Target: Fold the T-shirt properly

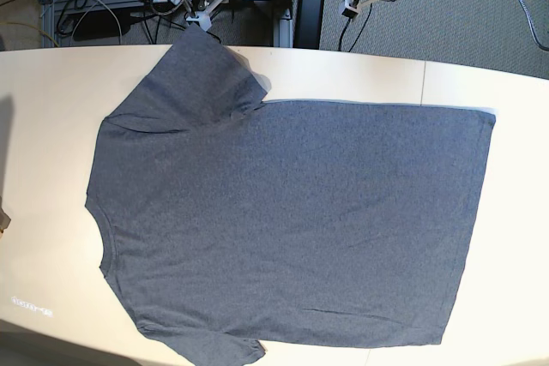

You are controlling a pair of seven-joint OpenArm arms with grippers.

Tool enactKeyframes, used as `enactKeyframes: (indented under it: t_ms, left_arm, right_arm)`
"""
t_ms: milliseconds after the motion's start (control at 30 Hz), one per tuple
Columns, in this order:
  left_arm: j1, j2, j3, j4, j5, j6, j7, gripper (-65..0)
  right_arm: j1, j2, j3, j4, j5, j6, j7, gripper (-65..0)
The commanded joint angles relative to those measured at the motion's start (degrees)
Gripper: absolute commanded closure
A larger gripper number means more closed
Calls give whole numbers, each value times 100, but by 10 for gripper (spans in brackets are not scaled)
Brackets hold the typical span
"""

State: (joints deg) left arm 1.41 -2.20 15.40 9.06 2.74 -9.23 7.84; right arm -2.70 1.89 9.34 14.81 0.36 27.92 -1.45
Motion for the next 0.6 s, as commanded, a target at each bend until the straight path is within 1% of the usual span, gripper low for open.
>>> enactKeyframes:
  t_ms: [0,67,233,300,400,467,567]
  left_arm:
    - [-13,13,-4,28,0,105,-31,-191]
    - [-13,11,-4,28,0,105,-31,-191]
    - [-11,11,-4,28,-4,103,39,-191]
    - [-13,13,-4,28,-107,4,144,-191]
    - [-11,11,-4,33,-404,-527,166,-190]
    - [-7,9,-4,31,-673,-804,166,-190]
    - [76,-4,-4,66,-879,-1294,160,-190]
  right_arm:
    - [-2,17,-11,52,4,-409,61,-207]
    - [-2,15,-11,79,2,-398,61,-223]
    - [-2,17,-11,101,-2,-393,59,-223]
    - [-2,17,-11,101,-2,-391,57,-223]
    - [-4,17,-11,101,-2,-389,48,-223]
    - [-4,17,-11,101,-31,-369,33,-223]
    - [-42,17,-11,114,-297,-352,33,-223]
